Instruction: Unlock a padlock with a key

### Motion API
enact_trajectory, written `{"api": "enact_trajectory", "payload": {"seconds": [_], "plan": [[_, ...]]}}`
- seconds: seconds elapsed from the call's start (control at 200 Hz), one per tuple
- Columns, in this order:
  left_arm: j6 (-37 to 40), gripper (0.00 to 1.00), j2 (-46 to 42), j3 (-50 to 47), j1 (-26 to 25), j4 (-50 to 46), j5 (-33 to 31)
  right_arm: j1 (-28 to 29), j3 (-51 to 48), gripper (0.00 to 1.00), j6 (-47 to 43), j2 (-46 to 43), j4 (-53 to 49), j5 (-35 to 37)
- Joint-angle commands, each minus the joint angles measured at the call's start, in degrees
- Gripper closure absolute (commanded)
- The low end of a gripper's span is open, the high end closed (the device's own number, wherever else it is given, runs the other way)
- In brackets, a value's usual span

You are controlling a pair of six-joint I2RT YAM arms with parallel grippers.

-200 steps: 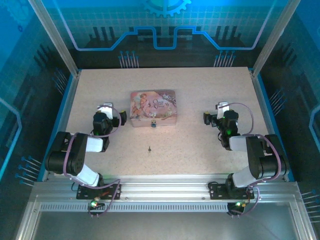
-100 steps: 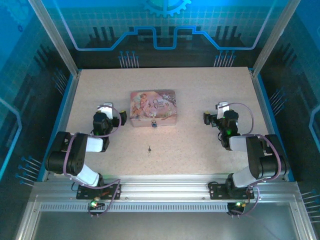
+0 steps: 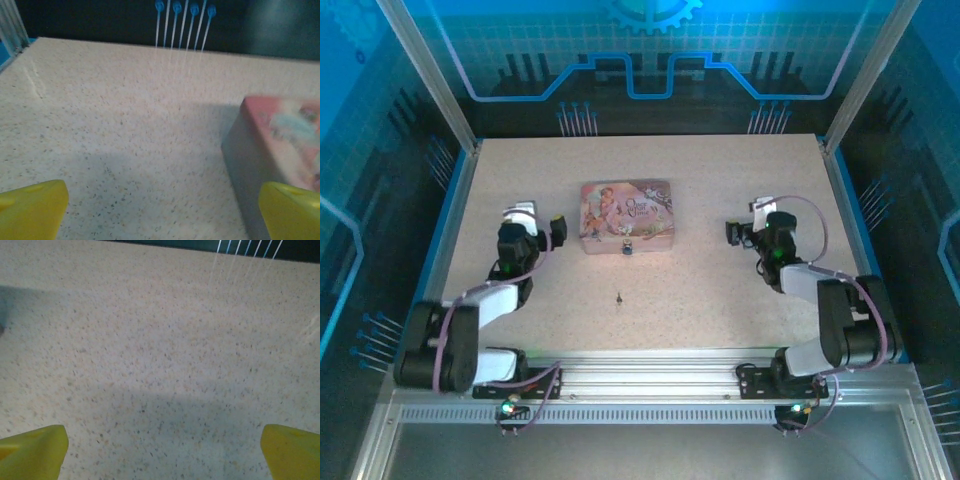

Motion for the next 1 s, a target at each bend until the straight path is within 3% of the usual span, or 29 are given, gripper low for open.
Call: {"api": "enact_trajectory", "payload": {"seconds": [0.0, 0.105, 0.205, 0.34, 0.425, 0.58, 0.7, 0.815, 0.995], "plan": [[-9.23, 0.04, -8.52, 5.81, 0.62, -21.50, -2.38, 0.96, 6.46, 0.00, 4.31, -6.16, -15.90, 0.23], [-14.52, 0.11, -13.92, 11.70, 0.62, -38.15, 0.32, 1.44, 11.50, 0.03, 11.12, -10.10, -28.56, -0.27], [-18.24, 0.20, -17.27, 15.29, 0.62, -49.87, 6.66, 4.63, 14.69, 0.09, 14.89, -12.67, -38.12, -0.66], [-21.35, 0.34, -20.33, 15.70, -0.11, -59.25, 17.36, 16.13, 15.32, 0.15, 16.88, -15.67, -44.64, 3.08], [-23.83, 0.43, -22.05, 13.48, -3.30, -61.43, 20.60, 24.80, 14.83, 0.23, 19.88, -16.07, -46.14, 3.75], [-30.61, 0.61, -23.35, 7.06, -15.14, -59.85, 20.05, 37.76, 15.11, 0.38, 26.84, -11.51, -45.76, 0.55], [-35.41, 0.70, -21.64, 1.91, -22.75, -54.42, 18.82, 45.75, 19.13, 0.44, 30.83, -3.98, -48.27, 0.41], [-36.67, 0.70, -22.45, 0.53, -23.81, -57.23, 14.76, 52.67, 26.84, 0.46, 35.40, 3.99, -53.29, 2.33], [-35.23, 0.70, -31.99, -0.92, -23.82, -63.89, 7.07, 59.48, 36.62, 0.50, 42.94, 14.37, -61.31, 5.00]]}}
